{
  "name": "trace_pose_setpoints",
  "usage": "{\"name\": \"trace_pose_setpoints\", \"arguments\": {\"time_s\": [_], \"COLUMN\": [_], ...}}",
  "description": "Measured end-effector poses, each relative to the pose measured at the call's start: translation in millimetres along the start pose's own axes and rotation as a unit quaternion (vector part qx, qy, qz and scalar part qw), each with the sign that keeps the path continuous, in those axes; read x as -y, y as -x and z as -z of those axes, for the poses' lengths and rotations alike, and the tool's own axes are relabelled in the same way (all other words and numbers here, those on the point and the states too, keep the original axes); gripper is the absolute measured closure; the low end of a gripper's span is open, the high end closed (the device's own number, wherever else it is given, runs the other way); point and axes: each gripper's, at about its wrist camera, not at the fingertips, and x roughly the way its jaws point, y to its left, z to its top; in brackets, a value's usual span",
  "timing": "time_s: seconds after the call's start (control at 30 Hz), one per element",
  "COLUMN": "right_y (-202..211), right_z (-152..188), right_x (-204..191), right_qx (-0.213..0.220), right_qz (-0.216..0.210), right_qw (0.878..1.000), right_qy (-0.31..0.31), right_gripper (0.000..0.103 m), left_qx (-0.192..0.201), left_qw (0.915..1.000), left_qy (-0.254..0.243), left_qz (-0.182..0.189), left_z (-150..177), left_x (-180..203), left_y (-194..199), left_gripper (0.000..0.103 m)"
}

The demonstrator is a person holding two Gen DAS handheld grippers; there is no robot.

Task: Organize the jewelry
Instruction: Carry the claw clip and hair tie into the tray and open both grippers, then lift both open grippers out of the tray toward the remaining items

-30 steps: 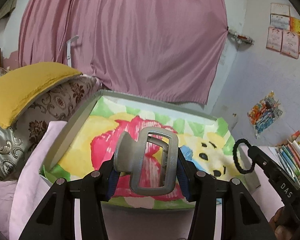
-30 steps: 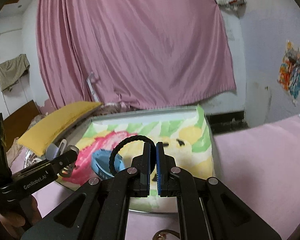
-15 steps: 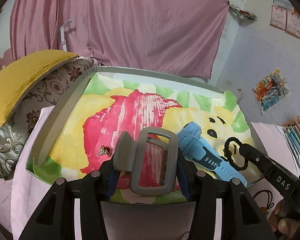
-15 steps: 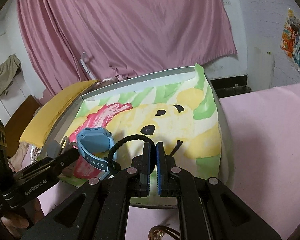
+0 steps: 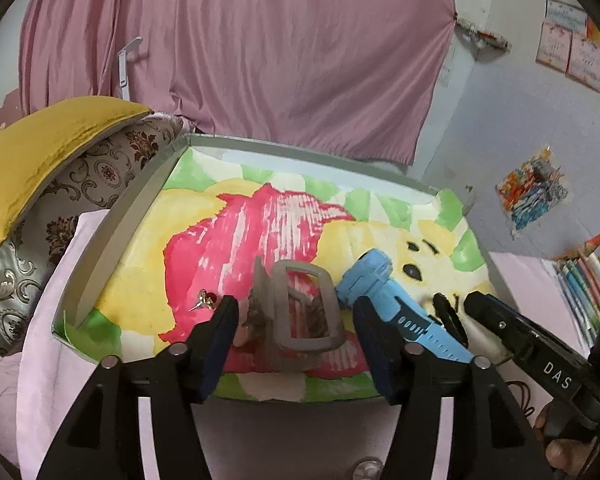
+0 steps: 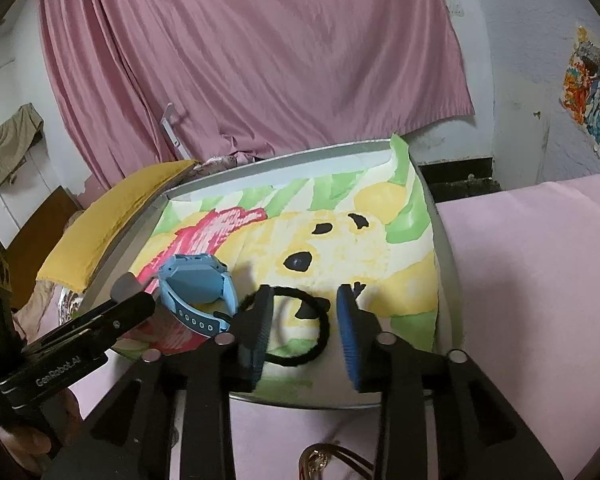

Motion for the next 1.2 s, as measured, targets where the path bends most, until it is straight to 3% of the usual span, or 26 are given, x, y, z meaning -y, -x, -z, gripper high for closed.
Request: {"name": "trace_pose_setpoints", "arguments": {"time_s": [0.1, 0.23, 0.37, 0.5, 0.63, 0.93, 1.2], "right_y": [8, 22, 39, 60, 81, 122, 141], "right_z": [1, 2, 6, 9, 15, 33, 48], "right_x": [1, 1, -1, -2, -6, -17, -18], "right_qx": [0.01, 0.028, 0.05, 0.079, 0.111, 0.173, 0.18], "right_qz": [-0.002, 0.002, 0.013, 0.017, 0.012, 0.032, 0.028], "right_qw": [1.0, 1.0, 0.998, 0.996, 0.992, 0.979, 0.975], "right_qy": [-0.002, 0.009, 0.024, 0.041, 0.063, 0.103, 0.124], "right_gripper": [0.071, 0.048, 0.037, 0.018, 0.004, 0.002, 0.002], "left_qx": [0.014, 0.042, 0.071, 0.099, 0.124, 0.162, 0.185], "left_qw": [0.9999, 0.999, 0.9974, 0.9951, 0.9923, 0.9855, 0.9811], "left_qy": [0.003, 0.008, 0.009, 0.007, -0.006, -0.047, -0.054], "left_qz": [0.005, 0.011, 0.01, 0.001, -0.009, -0.018, -0.021], "left_z": [1, 2, 5, 11, 18, 38, 56], "left_x": [-1, -4, -6, -7, -6, 5, 5], "left_y": [7, 21, 37, 54, 70, 101, 122], "left_gripper": [0.043, 0.031, 0.022, 0.005, 0.001, 0.001, 0.001]}}
